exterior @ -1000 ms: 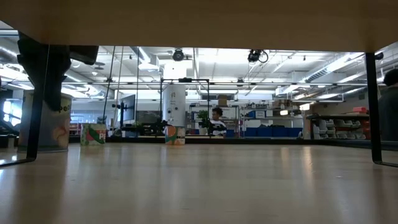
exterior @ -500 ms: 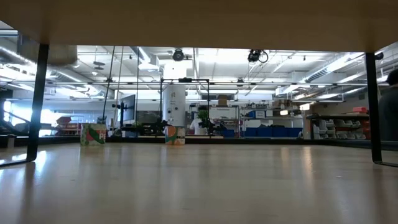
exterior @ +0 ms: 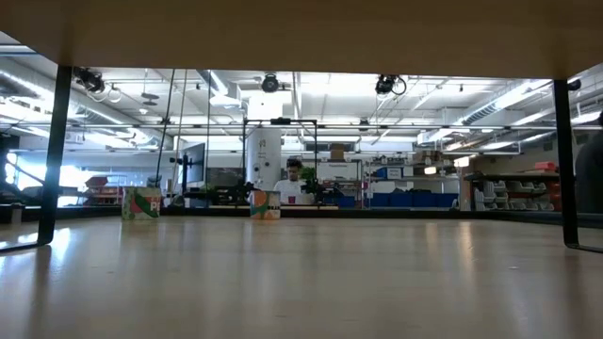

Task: Pick and place cans onto a shelf
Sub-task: Put the large canned peaches on the shelf

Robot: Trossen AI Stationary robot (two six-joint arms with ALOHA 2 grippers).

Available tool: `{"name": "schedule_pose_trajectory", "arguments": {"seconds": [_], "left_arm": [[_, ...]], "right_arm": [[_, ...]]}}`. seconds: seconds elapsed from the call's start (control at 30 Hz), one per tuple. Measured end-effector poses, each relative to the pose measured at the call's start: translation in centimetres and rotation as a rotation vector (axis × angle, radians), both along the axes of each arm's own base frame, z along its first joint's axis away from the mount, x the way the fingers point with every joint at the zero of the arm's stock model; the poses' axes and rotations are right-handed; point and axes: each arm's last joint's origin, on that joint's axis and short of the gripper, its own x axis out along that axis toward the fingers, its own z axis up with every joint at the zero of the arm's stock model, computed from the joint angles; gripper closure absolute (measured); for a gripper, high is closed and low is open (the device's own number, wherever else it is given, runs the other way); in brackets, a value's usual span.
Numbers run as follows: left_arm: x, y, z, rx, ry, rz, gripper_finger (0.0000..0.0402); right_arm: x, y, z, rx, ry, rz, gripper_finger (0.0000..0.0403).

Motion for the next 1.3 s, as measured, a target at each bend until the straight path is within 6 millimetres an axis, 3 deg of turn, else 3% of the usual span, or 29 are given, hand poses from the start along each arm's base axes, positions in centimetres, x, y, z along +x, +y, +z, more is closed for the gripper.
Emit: {"name": "schedule_pose_trajectory", "arguments": {"seconds": [0.27,0.47,0.67,1.0,1.3], "left_arm": [[4.0,-7.8,-2.2,0.029,-0.209,-0.154,0.0089],[6.2,-10.8,-5.0,0.263,-0.290,-0.250,0.0089],[7.2,-11.4,-6.5,0.371,-0.278,-0.367,0.0089],[7.0,-9.7,-2.5,0.396,-0.213,-0.352,0.0087],[9.7,-11.5,-3.7,0.497,-0.030,-0.414,0.0087]], "right_arm": [[-2.4,2.3,1.2,-0.008,-0.033,0.095,0.0051],[-3.7,2.5,2.2,-0.005,-0.074,0.082,0.0051],[-3.7,2.5,2.2,0.045,-0.075,0.036,0.0051],[-3.7,2.6,2.2,0.142,-0.078,-0.046,0.0051],[-3.5,2.4,2.2,0.149,-0.080,-0.058,0.0051]]}}
